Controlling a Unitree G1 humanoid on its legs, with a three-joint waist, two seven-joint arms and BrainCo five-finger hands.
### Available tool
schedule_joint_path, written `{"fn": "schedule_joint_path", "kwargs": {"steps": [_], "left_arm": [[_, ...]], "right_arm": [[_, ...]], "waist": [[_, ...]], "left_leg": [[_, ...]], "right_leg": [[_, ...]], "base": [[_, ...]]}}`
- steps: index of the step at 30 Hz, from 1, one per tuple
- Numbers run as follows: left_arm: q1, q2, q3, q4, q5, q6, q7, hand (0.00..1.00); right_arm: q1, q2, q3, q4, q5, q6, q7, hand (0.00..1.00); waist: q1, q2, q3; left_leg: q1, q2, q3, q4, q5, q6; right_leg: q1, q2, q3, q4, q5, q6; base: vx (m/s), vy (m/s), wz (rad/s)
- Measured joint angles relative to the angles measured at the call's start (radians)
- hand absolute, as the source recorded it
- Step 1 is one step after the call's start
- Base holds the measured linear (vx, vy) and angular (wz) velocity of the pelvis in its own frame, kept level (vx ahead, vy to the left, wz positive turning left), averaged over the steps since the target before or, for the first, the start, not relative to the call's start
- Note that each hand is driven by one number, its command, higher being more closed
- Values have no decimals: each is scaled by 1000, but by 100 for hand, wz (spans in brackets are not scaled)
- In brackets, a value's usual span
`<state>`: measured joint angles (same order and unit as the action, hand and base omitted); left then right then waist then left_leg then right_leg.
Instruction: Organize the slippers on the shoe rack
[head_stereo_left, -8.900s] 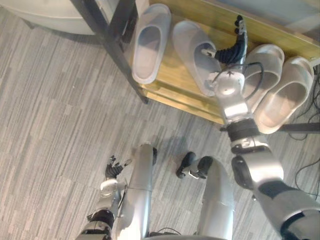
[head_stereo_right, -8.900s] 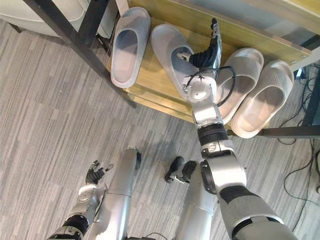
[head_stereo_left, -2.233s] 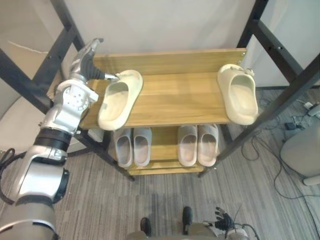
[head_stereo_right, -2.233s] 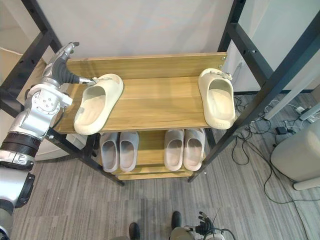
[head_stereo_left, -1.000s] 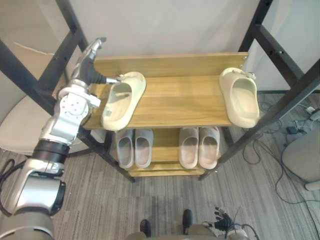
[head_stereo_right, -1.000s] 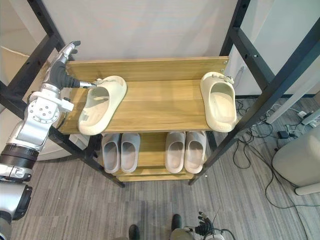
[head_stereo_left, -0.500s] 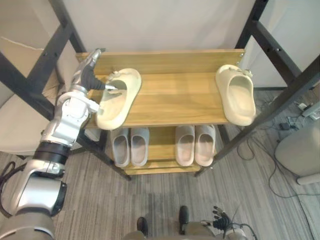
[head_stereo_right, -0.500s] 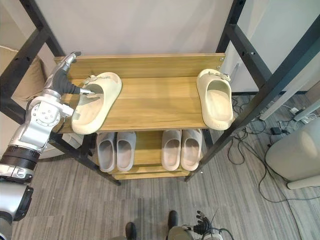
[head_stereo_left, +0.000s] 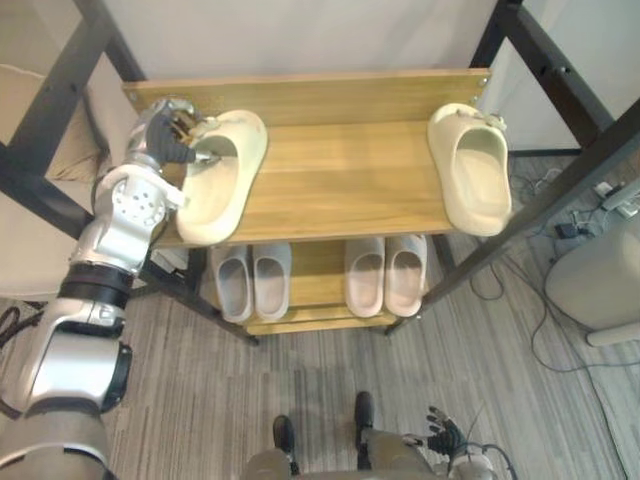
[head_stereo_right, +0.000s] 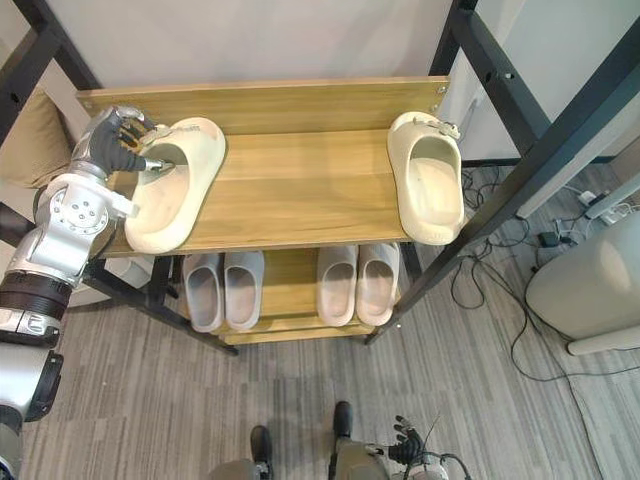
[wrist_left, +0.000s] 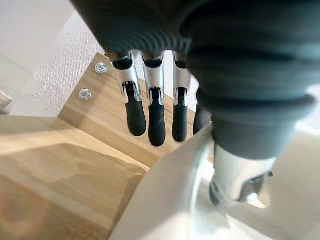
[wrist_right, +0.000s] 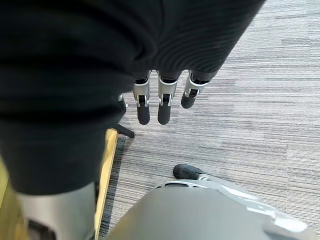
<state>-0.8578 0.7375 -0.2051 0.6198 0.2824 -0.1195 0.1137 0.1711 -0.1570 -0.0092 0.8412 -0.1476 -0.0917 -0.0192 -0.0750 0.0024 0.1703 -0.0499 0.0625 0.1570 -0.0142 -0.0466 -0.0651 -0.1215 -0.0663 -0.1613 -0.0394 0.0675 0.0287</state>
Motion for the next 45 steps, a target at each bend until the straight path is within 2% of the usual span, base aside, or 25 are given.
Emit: {"fn": "schedule_joint_path", "kwargs": {"steps": [8,11,22,25,32,36,40,45], "left_arm": [[0,-2,-3,-1,-1,4,-1,100],[0,-16,-11,1,-1,20,-1,100],[-39,-115,-12,42,-10,55,28,100],[-76,-178,-28,64,-22,60,48,100],[-137,-262,-42,99,-31,60,59,100],[-162,-303,-51,118,-51,60,61,100],[-188,-340,-52,142,-52,60,62,100],[-201,-343,-49,163,-65,61,64,100]], "right_arm": [[0,3,-9,1,2,0,1,0],[0,3,-9,1,2,1,2,0],[0,4,-25,1,12,3,2,0],[-2,0,-28,-1,28,2,1,0],[-4,0,-38,-22,33,2,0,0],[-3,0,-57,-24,40,2,0,0],[-4,0,-59,-28,41,2,-1,0],[-5,-3,-67,-27,41,4,-6,0]], "waist": [[0,1,0],[0,3,2],[-6,12,5],[-20,28,14],[-55,55,27],[-66,73,32],[-68,78,34],[-68,85,38]], "left_leg": [[5,-2,0,0,5,-2],[18,-5,-2,-1,5,-2],[17,-33,-3,-1,17,16],[17,-45,3,-3,22,23],[25,-52,32,-20,28,32],[42,-50,54,-36,28,32],[48,-51,63,-42,28,32],[50,-52,84,-47,28,31]], "right_leg": [[5,-1,-1,0,2,-1],[20,-3,-4,-1,2,-1],[21,-30,-2,-3,18,13],[20,-41,6,-9,29,19],[16,-41,32,-34,49,20],[16,-37,48,-34,53,20],[15,-35,60,-36,53,20],[6,-34,80,-37,55,23]], "base": [[0,0,0],[0,0,0],[-25,13,1],[-61,39,-5],[-22,15,-13],[17,6,-15],[15,9,-6],[-1,4,-10]]}}
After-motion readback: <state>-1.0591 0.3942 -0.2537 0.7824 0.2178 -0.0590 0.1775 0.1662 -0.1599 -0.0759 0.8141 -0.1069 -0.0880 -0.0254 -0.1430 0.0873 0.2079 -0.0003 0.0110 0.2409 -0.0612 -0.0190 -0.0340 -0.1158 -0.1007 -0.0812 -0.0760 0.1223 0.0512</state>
